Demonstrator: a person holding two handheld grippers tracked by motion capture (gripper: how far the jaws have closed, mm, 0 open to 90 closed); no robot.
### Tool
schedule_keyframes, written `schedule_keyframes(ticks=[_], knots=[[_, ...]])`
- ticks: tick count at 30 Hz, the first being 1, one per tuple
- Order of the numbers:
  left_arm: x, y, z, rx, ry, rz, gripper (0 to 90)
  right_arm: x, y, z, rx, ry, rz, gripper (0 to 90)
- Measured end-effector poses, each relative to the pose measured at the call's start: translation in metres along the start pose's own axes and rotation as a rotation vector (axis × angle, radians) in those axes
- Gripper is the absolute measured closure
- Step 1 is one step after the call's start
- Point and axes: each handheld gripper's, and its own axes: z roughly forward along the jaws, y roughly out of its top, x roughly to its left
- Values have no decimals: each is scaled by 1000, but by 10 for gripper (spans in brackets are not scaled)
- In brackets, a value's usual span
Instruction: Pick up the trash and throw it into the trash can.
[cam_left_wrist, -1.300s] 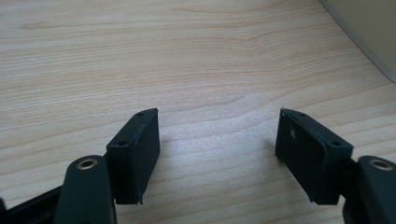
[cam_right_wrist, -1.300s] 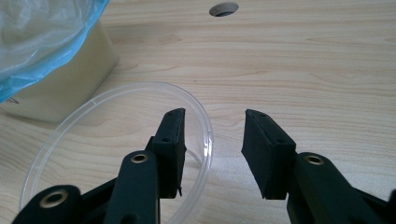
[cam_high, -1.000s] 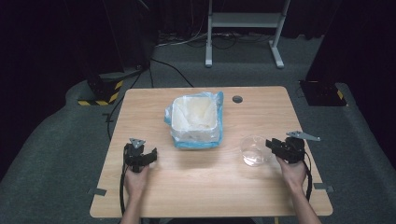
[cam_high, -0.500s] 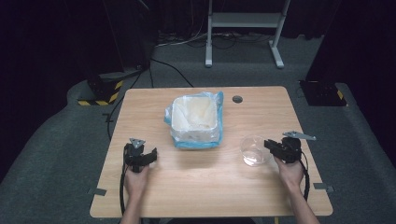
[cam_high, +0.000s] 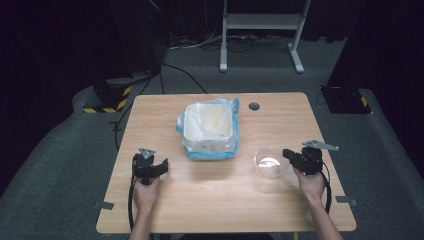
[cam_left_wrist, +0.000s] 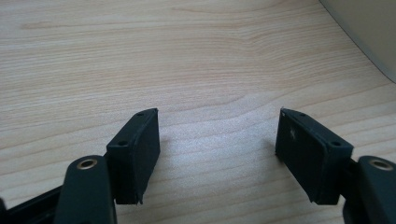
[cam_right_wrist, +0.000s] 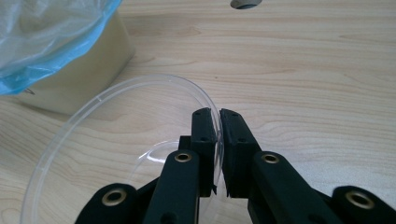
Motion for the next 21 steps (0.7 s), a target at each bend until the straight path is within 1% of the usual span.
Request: schedule_keyframes(ticks=[4,8,10,21], knots=[[0,0,0,0,0,0,303,4,4,-3,-7,13,-3,852],[0,0,0,0,0,0,303,8,8,-4,-12,17,-28,855],[0,0,0,0,0,0,303,10,10,-5,-16,19,-32,855],[0,0,0,0,0,0,303,18,21,-11,-31,7,-74,856]])
